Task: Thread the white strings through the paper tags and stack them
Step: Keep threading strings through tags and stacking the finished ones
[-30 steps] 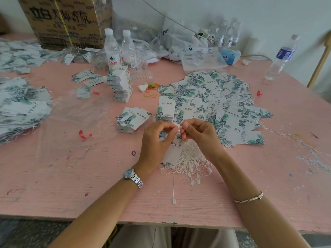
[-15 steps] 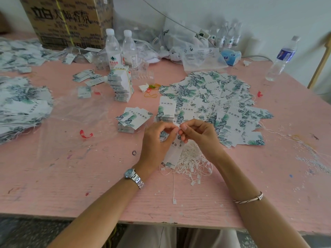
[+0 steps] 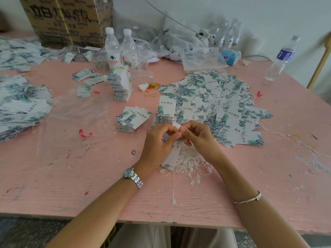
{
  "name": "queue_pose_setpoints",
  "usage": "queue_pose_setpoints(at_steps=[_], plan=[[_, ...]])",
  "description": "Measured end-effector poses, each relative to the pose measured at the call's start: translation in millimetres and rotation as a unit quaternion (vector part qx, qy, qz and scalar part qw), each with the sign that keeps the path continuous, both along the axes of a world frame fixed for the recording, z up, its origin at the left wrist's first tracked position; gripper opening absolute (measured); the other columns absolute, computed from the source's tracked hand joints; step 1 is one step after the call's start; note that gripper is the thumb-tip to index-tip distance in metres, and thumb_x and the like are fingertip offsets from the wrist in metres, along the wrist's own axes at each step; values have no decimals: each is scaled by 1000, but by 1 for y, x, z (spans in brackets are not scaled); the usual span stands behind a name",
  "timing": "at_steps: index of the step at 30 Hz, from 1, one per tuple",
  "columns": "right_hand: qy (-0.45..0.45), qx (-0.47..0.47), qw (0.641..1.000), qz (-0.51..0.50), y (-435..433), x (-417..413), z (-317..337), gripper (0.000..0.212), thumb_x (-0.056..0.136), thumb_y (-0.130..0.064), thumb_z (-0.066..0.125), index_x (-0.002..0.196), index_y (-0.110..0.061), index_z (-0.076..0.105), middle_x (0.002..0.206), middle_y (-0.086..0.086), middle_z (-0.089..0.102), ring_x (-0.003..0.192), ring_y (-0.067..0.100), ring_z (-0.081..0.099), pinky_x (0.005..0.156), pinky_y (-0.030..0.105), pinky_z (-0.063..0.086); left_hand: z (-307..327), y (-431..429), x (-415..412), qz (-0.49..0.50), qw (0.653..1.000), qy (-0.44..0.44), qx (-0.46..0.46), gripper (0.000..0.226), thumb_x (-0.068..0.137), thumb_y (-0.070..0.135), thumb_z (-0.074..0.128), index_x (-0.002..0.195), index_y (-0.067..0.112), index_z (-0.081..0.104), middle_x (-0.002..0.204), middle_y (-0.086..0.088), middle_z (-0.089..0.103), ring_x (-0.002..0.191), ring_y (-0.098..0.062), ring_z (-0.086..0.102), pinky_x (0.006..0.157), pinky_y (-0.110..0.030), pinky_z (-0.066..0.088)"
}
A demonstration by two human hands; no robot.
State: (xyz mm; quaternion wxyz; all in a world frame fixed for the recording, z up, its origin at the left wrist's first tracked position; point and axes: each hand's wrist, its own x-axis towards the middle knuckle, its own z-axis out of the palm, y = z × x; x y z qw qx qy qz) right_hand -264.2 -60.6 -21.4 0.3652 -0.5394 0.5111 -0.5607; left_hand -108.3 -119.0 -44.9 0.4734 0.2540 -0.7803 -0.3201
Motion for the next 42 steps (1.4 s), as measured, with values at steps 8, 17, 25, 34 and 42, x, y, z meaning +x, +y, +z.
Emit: queue_pose_setpoints(at_steps=[8, 17, 25, 34, 42], plan=[[-23, 0, 1000, 6, -1, 3, -4, 12, 96, 3, 55, 95, 15, 59, 64, 9, 53, 51, 9, 46, 48, 19, 37, -2, 1, 0, 9, 1000, 3, -21, 8, 88, 10, 74, 85, 6, 69, 80, 6, 64, 77, -17, 62, 77, -53, 50], [-12, -15, 1000, 3, -2, 2, -6, 16, 95, 2, 57, 94, 18, 58, 68, 13, 54, 50, 8, 47, 48, 19, 39, -3, -1, -1, 27, 999, -1, -21, 14, 86, 20, 73, 85, 7, 71, 79, 8, 66, 75, -18, 63, 75, -54, 50], [-54, -15, 998, 6, -6, -6, -5, 19, 93, -18, 61, 90, 1, 61, 63, 0, 58, 54, 9, 50, 52, 18, 43, 4, 0, -5, 53, 999, 11, -6, 22, 92, 37, 68, 91, 16, 70, 86, 14, 67, 79, -13, 63, 79, -53, 51], [-281, -35, 958, 45, -7, -21, 1, 16, 93, -17, 58, 82, -17, 69, 78, 3, 68, 56, 7, 52, 59, 16, 47, 2, 1, -3, 39, 996, -66, 52, 35, 103, 29, 40, 116, 17, 70, 102, 2, 73, 97, -21, 65, 93, -50, 48], [-308, -41, 950, -37, -9, -30, 1, 13, 96, -16, 52, 87, -10, 58, 82, 3, 67, 55, 6, 46, 60, 16, 44, 6, 2, 0, -64, 980, -5, 188, 21, 99, 11, 60, 115, 23, 70, 98, 11, 72, 88, 5, 65, 73, -12, 48]])
